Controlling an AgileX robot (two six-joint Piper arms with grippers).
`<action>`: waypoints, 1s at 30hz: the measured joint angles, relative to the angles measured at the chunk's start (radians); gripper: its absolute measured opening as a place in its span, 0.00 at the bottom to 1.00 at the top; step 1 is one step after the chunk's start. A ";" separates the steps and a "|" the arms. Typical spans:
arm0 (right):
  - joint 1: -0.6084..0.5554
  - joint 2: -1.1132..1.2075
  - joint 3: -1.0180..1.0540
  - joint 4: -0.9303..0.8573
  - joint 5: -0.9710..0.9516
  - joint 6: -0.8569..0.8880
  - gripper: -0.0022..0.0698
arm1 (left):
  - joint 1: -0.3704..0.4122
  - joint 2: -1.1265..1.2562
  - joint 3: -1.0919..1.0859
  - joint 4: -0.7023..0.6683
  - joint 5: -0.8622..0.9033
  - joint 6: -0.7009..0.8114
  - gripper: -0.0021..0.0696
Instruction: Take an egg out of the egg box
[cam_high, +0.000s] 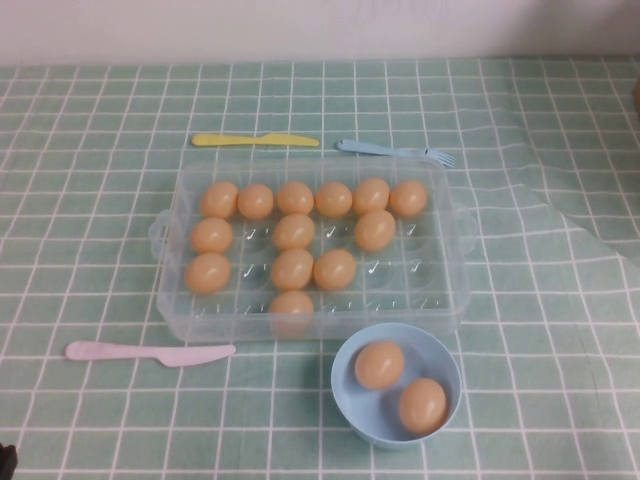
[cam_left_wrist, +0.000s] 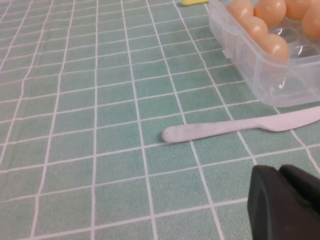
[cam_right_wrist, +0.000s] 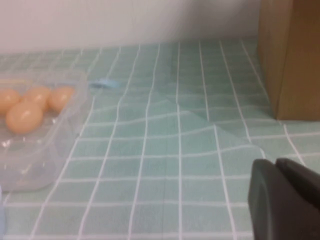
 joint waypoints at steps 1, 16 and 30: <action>0.000 -0.002 0.000 -0.003 0.019 0.000 0.01 | 0.000 0.000 0.000 0.000 0.000 0.000 0.02; 0.000 -0.002 0.000 0.029 0.075 -0.119 0.01 | 0.000 0.000 0.000 0.000 0.000 0.000 0.02; 0.000 -0.002 0.000 0.128 0.158 -0.229 0.01 | 0.000 0.000 0.000 0.000 0.000 0.000 0.02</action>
